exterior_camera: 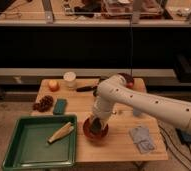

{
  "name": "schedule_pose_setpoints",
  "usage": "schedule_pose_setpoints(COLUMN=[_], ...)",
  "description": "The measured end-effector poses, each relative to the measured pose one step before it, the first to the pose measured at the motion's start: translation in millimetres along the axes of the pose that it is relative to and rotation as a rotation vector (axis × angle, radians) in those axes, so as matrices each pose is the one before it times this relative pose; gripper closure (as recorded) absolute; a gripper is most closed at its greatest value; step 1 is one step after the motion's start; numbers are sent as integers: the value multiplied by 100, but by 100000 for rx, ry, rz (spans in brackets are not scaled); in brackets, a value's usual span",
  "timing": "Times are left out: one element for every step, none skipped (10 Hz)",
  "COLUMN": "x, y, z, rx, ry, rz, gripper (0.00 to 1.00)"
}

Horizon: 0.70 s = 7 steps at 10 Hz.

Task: Wipe red bowl with eraser

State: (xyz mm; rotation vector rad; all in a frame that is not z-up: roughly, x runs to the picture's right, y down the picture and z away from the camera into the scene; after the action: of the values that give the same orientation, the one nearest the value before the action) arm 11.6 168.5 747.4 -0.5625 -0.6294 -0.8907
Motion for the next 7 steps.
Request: schedule_pose_setpoints(x=[81, 79, 5, -12, -113, 25, 17], y=[118, 118, 67, 26, -11, 79, 23], z=[310, 414, 288, 155, 310, 87, -29], rx=[-311, -519, -483, -366, -351, -81, 57], ry=[16, 130, 70, 109, -9, 38, 31], rz=[559, 585, 364, 207, 458, 258, 92], gripper=[100, 100, 100, 100, 100, 100, 100])
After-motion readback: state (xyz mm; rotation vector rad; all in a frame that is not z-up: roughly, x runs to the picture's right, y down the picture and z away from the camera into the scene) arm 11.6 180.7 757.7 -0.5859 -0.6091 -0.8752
